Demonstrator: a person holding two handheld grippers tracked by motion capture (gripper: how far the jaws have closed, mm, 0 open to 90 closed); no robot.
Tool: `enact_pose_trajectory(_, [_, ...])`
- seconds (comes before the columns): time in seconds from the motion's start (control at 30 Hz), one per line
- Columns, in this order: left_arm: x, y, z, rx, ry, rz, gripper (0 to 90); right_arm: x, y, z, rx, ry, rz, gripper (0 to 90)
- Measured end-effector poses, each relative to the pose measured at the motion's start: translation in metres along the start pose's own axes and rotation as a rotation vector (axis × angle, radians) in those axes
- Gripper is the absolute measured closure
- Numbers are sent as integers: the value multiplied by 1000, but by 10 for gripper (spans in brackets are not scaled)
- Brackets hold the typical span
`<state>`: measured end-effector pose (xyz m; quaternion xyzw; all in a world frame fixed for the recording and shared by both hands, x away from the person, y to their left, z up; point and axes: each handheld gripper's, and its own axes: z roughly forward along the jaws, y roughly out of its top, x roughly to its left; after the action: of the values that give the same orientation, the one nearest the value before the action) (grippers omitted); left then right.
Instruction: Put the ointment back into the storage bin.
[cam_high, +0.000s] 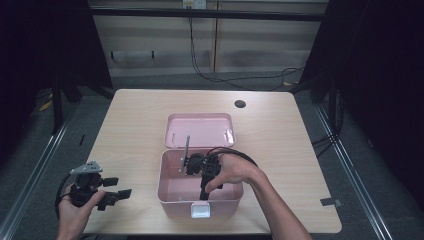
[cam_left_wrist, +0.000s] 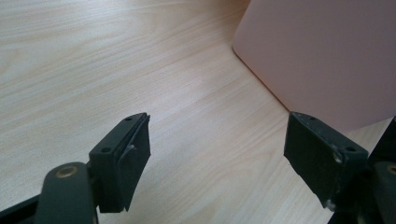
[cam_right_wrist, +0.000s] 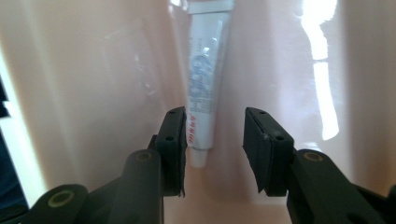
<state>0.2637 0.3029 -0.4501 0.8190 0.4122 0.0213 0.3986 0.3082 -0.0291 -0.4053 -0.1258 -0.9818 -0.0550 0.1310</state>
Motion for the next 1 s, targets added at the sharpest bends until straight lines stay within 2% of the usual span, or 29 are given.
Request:
enact_pose_trajectory(0.1, [0, 0, 0, 0, -2, -1, 227, -1, -2, -6, -23, -7, 5, 600])
enact_pose_trajectory(0.23, [0, 0, 0, 0, -1, 0, 227, 0, -4, -14, -38, -21, 21, 594])
enact_pose_trajectory(0.3, [0, 0, 0, 1, 0, 1, 227, 0, -6, -18, -26, -35, 24, 590])
enact_pose_trajectory(0.53, [0, 0, 0, -1, -2, 0, 227, 0, -12, -32, -63, -62, 43, 565])
enact_pose_trajectory(0.9, [0, 0, 0, 0, -1, 0, 227, 6, -24, -53, -64, -86, 52, 552])
enact_pose_trajectory(1.0, [0, 0, 0, 0, 0, 0, 227, 6, -28, -58, -79, -94, 54, 552])
